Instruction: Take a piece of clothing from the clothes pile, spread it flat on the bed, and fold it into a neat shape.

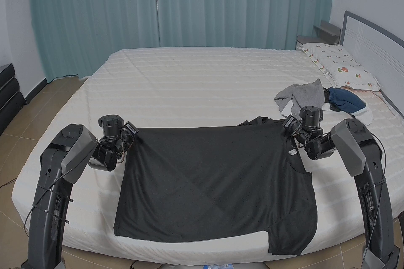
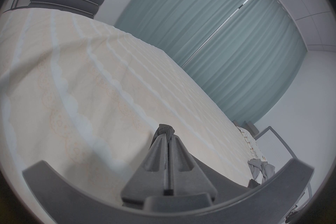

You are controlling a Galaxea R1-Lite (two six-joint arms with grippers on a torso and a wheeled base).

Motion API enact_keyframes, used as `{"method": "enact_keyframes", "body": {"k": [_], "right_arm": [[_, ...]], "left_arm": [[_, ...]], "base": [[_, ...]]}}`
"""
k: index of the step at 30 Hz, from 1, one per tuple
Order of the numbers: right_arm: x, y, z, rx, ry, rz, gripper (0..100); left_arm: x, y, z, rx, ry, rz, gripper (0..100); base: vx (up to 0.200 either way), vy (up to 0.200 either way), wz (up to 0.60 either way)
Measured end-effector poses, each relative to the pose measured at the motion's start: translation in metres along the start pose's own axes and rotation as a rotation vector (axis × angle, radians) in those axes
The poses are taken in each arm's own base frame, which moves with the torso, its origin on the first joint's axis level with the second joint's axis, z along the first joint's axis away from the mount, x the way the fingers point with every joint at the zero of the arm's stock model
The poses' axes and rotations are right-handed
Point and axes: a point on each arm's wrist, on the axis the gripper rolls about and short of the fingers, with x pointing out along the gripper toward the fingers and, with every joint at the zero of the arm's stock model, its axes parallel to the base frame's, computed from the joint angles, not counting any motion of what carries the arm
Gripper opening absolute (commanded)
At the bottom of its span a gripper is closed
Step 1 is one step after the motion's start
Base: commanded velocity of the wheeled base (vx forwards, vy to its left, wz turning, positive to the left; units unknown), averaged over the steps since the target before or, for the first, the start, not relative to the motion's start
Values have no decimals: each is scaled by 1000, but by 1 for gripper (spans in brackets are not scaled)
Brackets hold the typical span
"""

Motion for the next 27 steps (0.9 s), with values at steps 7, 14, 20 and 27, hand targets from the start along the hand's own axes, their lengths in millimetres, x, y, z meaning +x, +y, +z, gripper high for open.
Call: {"method": "enact_keyframes", "body": {"k": [7,14,20,27], "right_arm": [[1,-2,-5,-3,9,-4,100],[2,-6,-10,-3,21,-13,100],[0,-6,-9,-1,23,-17,100],[-12,11,10,-1,15,3,100]], "left_arm": [[0,1,-1,1,5,3,100],[0,0,-2,1,5,1,100],[0,0,-2,0,2,0,100],[-3,1,2,-42,-4,4,100]], "base": [[0,0,0],[0,0,0],[0,0,0],[0,0,0]]}}
